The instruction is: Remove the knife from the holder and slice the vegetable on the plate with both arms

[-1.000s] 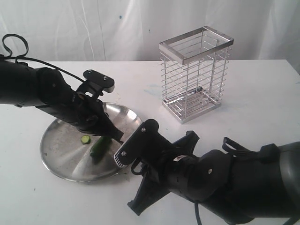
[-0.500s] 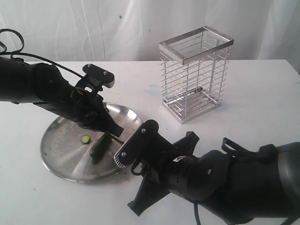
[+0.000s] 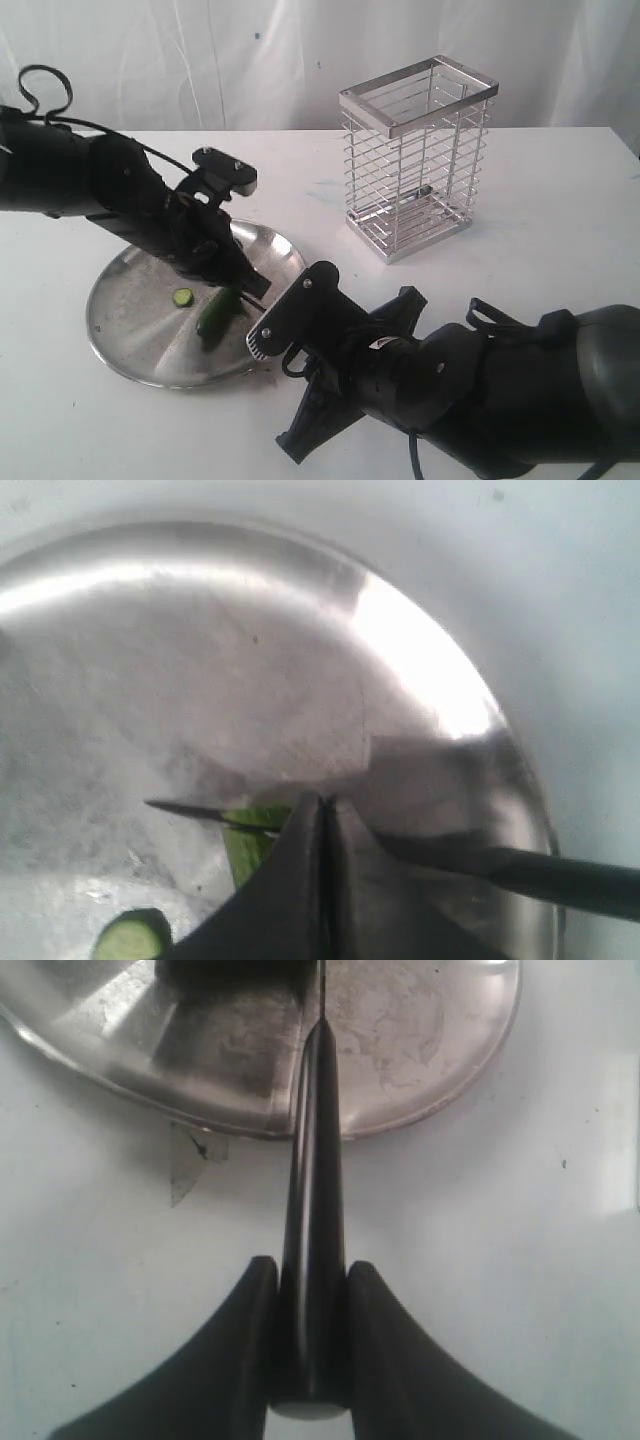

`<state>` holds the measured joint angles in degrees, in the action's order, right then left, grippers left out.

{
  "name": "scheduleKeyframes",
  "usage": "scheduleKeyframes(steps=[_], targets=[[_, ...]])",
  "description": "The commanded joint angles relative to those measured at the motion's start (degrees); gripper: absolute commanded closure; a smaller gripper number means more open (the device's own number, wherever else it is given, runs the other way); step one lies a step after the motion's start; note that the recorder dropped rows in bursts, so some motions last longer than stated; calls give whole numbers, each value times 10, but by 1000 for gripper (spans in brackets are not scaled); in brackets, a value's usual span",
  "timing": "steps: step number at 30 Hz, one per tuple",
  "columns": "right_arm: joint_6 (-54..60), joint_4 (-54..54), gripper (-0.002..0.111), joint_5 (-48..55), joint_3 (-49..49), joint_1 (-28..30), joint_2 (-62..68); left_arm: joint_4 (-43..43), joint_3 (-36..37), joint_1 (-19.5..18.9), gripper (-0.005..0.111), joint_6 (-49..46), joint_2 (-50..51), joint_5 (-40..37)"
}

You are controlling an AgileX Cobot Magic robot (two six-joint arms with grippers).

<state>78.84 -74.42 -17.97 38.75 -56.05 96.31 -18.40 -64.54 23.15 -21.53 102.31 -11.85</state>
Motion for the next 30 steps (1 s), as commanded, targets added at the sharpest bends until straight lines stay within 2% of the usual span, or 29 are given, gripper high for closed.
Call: scheduleKeyframes(steps=[1,7,17,30], targets=[[5,5,108,1,1,2,-1,7,-17,-2,107,-3,-41,-19],[5,5,108,1,1,2,-1,12,-18,-15,107,-3,-38,-40],[5,7,108,1,1,2,6,13,-18,-15,107,-2,4,-47],[5,7,108,1,17,2,15,21,-18,-15,107,-3,6,-43]])
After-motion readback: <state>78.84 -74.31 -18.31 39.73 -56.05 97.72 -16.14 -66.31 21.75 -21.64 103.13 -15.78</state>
